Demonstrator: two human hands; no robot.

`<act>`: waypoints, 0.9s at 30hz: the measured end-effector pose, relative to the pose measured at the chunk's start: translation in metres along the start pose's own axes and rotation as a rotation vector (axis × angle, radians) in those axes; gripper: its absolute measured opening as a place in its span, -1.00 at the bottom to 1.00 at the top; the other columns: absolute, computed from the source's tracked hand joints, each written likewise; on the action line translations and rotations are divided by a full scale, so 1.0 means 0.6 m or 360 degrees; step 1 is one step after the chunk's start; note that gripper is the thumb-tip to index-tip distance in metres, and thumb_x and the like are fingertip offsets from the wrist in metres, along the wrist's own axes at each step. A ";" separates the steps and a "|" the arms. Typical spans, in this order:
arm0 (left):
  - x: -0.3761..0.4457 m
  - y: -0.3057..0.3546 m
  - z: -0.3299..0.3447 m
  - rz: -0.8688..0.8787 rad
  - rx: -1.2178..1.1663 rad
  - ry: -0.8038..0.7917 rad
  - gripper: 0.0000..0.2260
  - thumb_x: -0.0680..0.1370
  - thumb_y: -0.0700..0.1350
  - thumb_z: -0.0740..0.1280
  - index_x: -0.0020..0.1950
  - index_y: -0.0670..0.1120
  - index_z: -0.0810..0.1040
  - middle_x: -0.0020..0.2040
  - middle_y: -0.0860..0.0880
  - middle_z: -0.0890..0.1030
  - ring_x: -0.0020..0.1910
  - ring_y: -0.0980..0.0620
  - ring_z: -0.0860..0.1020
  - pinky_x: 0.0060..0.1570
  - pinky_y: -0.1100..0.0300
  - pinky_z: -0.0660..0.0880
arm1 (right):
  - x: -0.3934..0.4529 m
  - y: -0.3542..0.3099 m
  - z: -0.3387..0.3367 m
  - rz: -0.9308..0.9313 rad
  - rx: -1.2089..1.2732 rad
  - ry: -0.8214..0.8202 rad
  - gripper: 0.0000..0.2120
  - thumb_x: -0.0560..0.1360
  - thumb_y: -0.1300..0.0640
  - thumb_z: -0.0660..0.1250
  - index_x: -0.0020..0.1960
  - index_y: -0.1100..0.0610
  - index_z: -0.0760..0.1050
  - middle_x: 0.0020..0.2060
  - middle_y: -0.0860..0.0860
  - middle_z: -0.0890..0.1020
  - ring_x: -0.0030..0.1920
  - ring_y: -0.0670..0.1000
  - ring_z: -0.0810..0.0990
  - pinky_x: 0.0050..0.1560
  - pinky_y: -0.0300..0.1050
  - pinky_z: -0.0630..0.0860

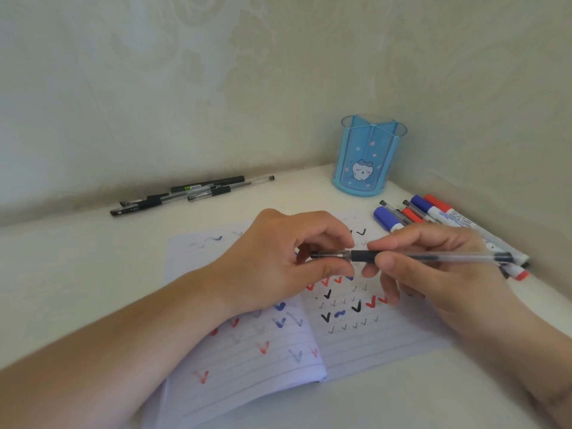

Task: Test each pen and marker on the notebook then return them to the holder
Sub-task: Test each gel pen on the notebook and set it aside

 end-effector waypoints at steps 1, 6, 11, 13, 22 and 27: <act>-0.001 0.002 0.001 0.0011 -0.0003 -0.0010 -0.80 0.47 -0.05 0.46 0.05 -0.03 0.57 -0.13 0.13 0.71 -0.33 0.06 0.63 -0.25 0.20 0.52 | -0.001 -0.003 0.003 0.0005 0.0017 0.0005 -0.92 0.24 0.14 0.44 -0.28 0.04 0.70 -0.41 0.11 0.68 -0.57 0.06 0.46 -0.52 -0.35 0.37; -0.005 0.007 0.002 0.0024 -0.0058 0.0001 -0.75 0.49 -0.08 0.45 0.08 0.08 0.45 -0.18 0.12 0.71 -0.37 0.00 0.61 -0.25 0.05 0.53 | -0.003 0.005 0.001 0.0035 0.0076 0.0009 -0.89 0.20 0.15 0.46 -0.28 0.05 0.70 -0.39 0.13 0.69 -0.59 0.05 0.46 -0.52 -0.31 0.41; -0.003 0.003 0.005 -0.0070 -0.0197 -0.0030 -0.71 0.47 -0.11 0.48 0.09 0.12 0.46 -0.20 0.06 0.72 -0.34 0.00 0.63 -0.22 0.03 0.56 | -0.006 0.004 0.006 -0.0006 0.0023 -0.0064 -0.86 0.23 0.06 0.53 -0.20 -0.02 0.71 -0.36 0.04 0.70 -0.54 0.00 0.51 -0.46 -0.26 0.49; -0.004 0.002 0.014 -0.0130 -0.0228 -0.0106 -0.64 0.44 -0.06 0.51 0.14 0.14 0.46 -0.17 0.08 0.72 -0.27 0.00 0.64 -0.15 0.06 0.57 | -0.004 -0.002 0.013 -0.0085 -0.0040 -0.0136 -0.84 0.29 -0.01 0.51 -0.13 -0.05 0.70 -0.32 -0.06 0.70 -0.47 -0.09 0.53 -0.42 -0.28 0.49; 0.007 -0.101 -0.079 -0.0554 0.0941 0.0165 -0.69 0.53 0.16 0.33 0.22 0.09 0.52 0.22 0.16 0.56 0.22 0.09 0.46 0.25 0.12 0.38 | 0.006 -0.027 -0.187 0.0012 -0.1476 0.0793 -0.64 0.44 -0.23 0.29 -0.30 0.04 0.46 -0.45 0.02 0.51 -0.43 0.02 0.46 -0.40 -0.11 0.40; -0.021 -0.181 -0.169 -0.1098 0.1505 0.0259 -0.75 0.52 0.05 0.36 0.19 0.08 0.54 0.22 0.00 0.51 0.25 -0.15 0.40 0.19 -0.04 0.38 | 0.016 0.021 -0.199 0.0471 -0.2109 0.0557 -0.64 0.38 -0.30 0.29 -0.35 -0.03 0.43 -0.33 -0.11 0.50 -0.31 0.04 0.50 -0.28 -0.05 0.49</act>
Point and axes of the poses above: each hand's wrist, its own x-axis towards the middle knuckle, its own z-axis out of the palm, y = z × x, the point moved 9 cm from there along x, towards the middle knuckle
